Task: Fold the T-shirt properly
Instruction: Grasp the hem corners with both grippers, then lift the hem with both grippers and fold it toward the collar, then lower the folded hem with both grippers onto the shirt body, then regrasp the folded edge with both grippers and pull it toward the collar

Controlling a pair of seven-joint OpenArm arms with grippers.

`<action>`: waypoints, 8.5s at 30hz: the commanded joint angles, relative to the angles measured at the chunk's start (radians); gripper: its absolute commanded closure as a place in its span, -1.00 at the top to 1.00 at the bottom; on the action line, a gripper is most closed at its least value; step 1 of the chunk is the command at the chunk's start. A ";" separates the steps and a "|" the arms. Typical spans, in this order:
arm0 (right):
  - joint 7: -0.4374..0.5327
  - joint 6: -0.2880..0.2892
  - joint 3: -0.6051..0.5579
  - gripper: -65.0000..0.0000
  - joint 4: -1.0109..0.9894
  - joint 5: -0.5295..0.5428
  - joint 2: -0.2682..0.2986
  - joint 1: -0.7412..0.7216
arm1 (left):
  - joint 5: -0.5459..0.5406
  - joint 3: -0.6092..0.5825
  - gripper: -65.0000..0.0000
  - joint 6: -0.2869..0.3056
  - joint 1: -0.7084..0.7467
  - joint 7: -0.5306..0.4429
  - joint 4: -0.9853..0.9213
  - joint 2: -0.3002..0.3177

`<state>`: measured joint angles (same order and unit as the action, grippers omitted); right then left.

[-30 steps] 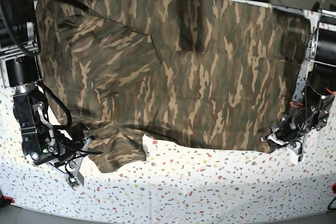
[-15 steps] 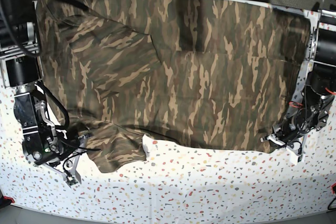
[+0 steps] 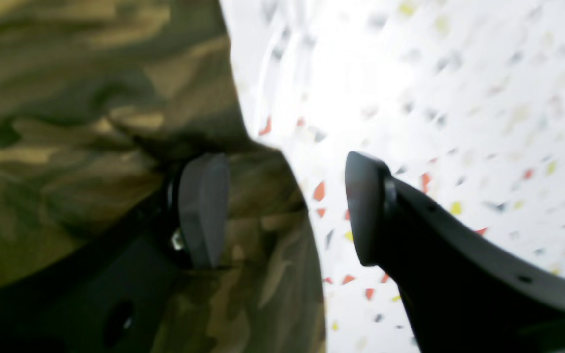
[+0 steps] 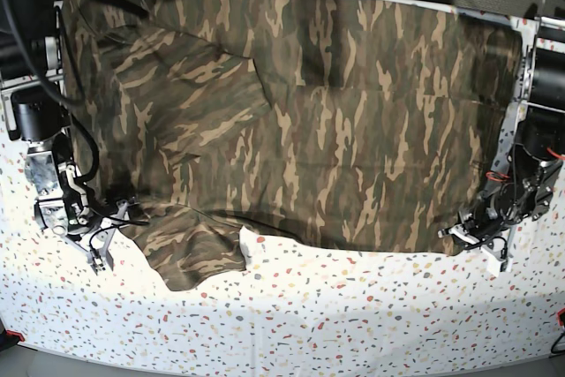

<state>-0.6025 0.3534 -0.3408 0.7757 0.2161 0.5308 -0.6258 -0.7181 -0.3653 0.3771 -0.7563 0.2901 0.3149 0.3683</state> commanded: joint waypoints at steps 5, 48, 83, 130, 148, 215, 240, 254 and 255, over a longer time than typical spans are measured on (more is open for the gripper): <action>0.057 0.024 0.008 0.16 0.011 0.044 0.014 -0.042 | -0.007 0.005 -1.00 0.009 -0.037 -0.023 0.012 0.011; -0.018 0.051 0.008 -1.00 0.124 -0.003 -0.021 -0.035 | -0.007 0.006 -1.00 0.009 -0.042 0.042 0.020 0.026; -0.076 -0.020 0.361 -1.00 1.013 -0.083 0.101 0.653 | -0.052 0.253 -1.00 0.008 0.427 0.355 0.914 0.245; -0.257 -0.020 0.454 -1.00 1.210 -0.134 0.098 0.900 | -0.037 0.412 -1.00 0.009 0.657 0.654 1.134 0.250; -0.181 -0.041 0.454 0.06 1.210 -0.127 0.098 0.884 | 0.064 0.412 -0.23 0.008 0.656 0.570 1.134 0.250; -0.302 0.069 0.454 0.06 0.425 0.288 -0.004 0.245 | 0.189 0.410 -1.00 0.010 0.656 0.536 1.072 0.156; -0.378 0.283 0.454 -0.98 -0.076 0.454 -0.018 0.061 | 0.183 0.410 -1.00 0.010 0.656 0.539 1.072 0.156; -0.446 0.345 0.454 -1.00 0.021 0.613 -0.007 0.110 | 0.167 0.410 -1.00 0.009 0.654 0.532 1.085 0.156; -0.459 0.345 0.454 -1.00 0.053 0.629 -0.004 0.124 | 0.167 0.410 -1.00 0.009 0.654 0.533 1.092 0.157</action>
<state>-1.0706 0.6891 0.1104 0.8131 0.8211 0.5079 -0.4732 -0.5404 0.0376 0.3882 -0.0822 0.8413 1.3861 0.5068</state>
